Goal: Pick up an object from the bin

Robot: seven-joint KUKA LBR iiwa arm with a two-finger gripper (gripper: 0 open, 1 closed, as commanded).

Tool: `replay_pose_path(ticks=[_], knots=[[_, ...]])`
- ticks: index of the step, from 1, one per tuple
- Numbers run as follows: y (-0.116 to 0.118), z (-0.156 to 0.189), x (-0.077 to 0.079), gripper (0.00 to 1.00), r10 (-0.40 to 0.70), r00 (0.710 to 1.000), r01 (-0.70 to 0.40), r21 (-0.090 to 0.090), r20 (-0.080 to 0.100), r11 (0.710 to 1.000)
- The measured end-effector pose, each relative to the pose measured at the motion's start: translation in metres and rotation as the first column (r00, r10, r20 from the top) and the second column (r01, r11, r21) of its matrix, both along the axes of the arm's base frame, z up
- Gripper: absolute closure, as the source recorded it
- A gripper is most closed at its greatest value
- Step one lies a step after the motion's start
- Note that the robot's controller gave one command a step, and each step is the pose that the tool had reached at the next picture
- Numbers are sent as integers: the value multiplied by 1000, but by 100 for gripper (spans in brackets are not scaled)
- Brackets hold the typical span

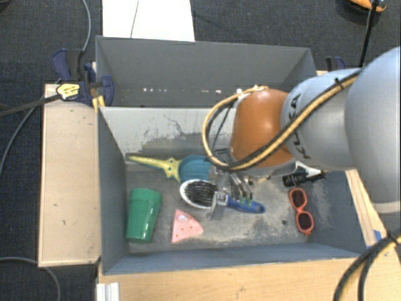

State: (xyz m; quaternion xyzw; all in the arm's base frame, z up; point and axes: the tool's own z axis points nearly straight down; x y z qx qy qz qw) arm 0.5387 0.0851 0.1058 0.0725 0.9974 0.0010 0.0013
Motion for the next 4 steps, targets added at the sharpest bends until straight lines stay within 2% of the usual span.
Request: replay_pose_path(ticks=[1, 2, 3, 4], knots=[[5, -35, 3, 100, -52, 999, 52, 1, 7, 999], [5, -35, 3, 100, -53, 999, 53, 1, 7, 999], [16, 76, 11, 100, -29, 1000, 29, 2, 8, 1000], [16, 76, 10, 100, -30, 1000, 30, 2, 8, 1000]])
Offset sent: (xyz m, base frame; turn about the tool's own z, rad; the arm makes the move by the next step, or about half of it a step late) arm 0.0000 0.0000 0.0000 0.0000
